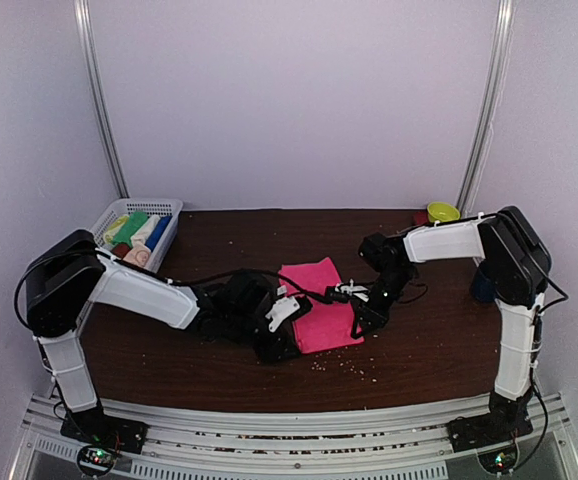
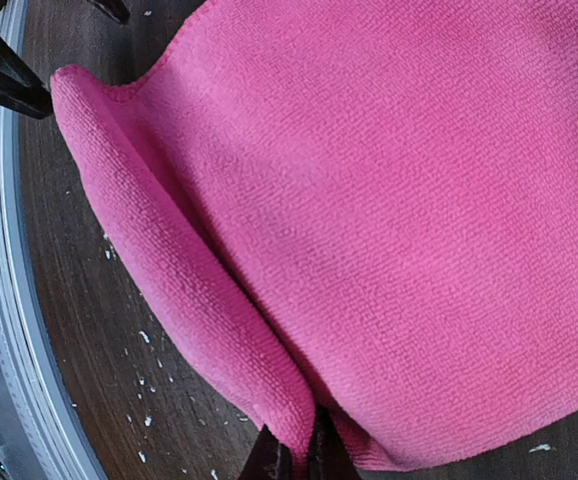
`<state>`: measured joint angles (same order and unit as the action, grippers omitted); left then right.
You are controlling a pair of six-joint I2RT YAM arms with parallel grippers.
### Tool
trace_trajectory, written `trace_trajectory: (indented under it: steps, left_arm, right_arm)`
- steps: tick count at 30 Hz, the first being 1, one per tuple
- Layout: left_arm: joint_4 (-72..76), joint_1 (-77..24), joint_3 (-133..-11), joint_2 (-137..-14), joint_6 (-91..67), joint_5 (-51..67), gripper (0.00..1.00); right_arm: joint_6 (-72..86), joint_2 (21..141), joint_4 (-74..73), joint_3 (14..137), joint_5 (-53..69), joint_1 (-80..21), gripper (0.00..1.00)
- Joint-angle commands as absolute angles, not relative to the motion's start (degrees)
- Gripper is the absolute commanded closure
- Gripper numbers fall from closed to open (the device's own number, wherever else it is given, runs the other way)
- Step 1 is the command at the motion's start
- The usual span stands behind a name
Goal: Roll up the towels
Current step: Roll the towel at the center of the board.
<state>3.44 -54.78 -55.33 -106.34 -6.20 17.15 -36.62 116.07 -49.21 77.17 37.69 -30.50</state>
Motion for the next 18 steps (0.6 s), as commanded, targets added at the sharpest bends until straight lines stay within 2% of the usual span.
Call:
trace_trajectory:
  steps: [1,12,18]
  left_arm:
    - [1.2,-55.0,-55.8,-101.0,-7.0,12.6,0.55]
    - [-4.7,-58.5,-67.5,-108.0,-5.8,6.1,0.55]
    - [-6.3,-58.5,-71.1,-112.5,-5.3,4.9,0.6]
  right_arm:
    - [-36.4,119.3,-47.8,76.7,31.9,-30.5,0.93]
    - [-36.4,119.3,-47.9,76.8,31.9,-30.6,0.93]
    - [-36.4,119.4,-47.9,76.9,31.9,-30.7,0.93]
